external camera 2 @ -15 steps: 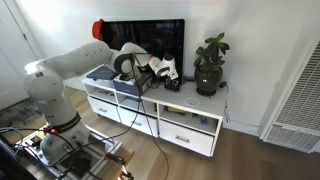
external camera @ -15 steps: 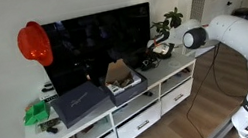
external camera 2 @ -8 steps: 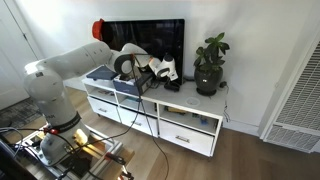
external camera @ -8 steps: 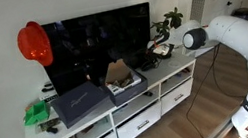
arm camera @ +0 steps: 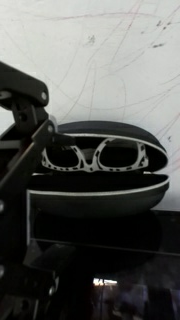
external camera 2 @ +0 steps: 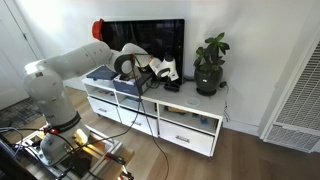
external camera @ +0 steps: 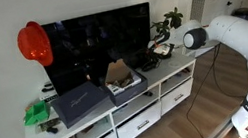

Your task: Put the pair of glasses in the pouch

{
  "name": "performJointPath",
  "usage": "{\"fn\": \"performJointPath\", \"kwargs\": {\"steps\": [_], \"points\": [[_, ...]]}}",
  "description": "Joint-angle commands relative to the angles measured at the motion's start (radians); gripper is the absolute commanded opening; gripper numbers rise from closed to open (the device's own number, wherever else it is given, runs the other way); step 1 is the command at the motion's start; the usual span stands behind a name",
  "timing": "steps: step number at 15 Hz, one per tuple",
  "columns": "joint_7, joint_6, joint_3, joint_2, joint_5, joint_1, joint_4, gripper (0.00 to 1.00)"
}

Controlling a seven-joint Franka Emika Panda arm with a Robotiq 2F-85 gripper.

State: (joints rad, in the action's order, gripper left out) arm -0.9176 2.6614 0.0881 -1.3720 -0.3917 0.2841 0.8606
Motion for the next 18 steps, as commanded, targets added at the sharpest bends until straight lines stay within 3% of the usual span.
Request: {"fn": "performJointPath", "kwargs": {"steps": [1, 5, 9, 18], "points": [[-0.020, -0.037, -0.027, 0.081, 0.004, 0.007, 0.085, 1.00], [0.047, -0.105, -0.039, 0.181, 0.016, 0.021, 0.189, 1.00], [0.204, -0.187, -0.033, 0.336, 0.033, 0.043, 0.356, 1.00], [0.595, -0.262, -0.131, 0.672, 0.087, -0.017, 0.725, 1.00]]}}
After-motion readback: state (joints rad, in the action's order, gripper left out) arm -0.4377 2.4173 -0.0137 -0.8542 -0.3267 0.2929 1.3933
